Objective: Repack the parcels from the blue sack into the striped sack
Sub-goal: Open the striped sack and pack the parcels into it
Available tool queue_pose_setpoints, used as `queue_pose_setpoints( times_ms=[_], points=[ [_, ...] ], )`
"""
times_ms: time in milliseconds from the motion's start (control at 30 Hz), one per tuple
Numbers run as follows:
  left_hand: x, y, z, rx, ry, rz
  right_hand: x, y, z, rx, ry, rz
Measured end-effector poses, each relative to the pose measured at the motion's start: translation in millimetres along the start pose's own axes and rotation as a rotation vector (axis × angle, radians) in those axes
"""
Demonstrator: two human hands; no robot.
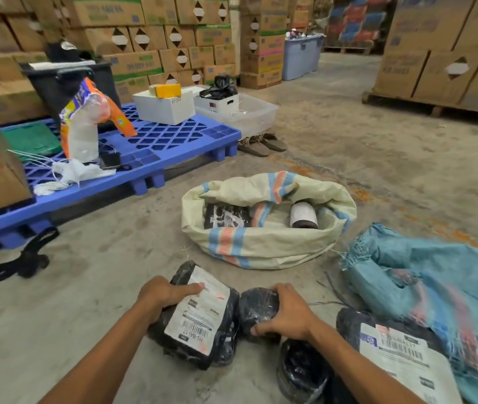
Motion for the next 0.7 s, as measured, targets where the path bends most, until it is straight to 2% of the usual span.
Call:
queue_pose_setpoints(
  times_ms=[167, 300, 467, 567, 700],
  points=[
    [9, -60, 14, -0.303, 0.114, -0.06, 33, 0, 74, 0.366, -0.095, -0.033],
    [34, -133, 13, -0.431, 0.223, -0.087, 77, -9, 141, 0.48, -0.19, -0.08],
    [86, -198, -25, -0.514, 0.3, -0.101, 145, -32, 183, 0.323, -0.266, -0.135],
    [139, -215, -55, -0.523, 0.298, -0.095, 193, -52, 181, 0.125, -0.272, -0.152],
    [195, -229, -71, -0.525, 0.272, -0.086, 247, -60, 164, -0.052, -0.275, -0.076]
  ],
)
Point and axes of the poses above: each hand's wrist, its own x-axis towards the middle knuckle, its own z-axis out of the back of the hand, y = z × x, the point moved 7 cm from there along x, towards the middle knuckle, and after that the axes turned 11 degrees about -x, right-handed, at the moved point
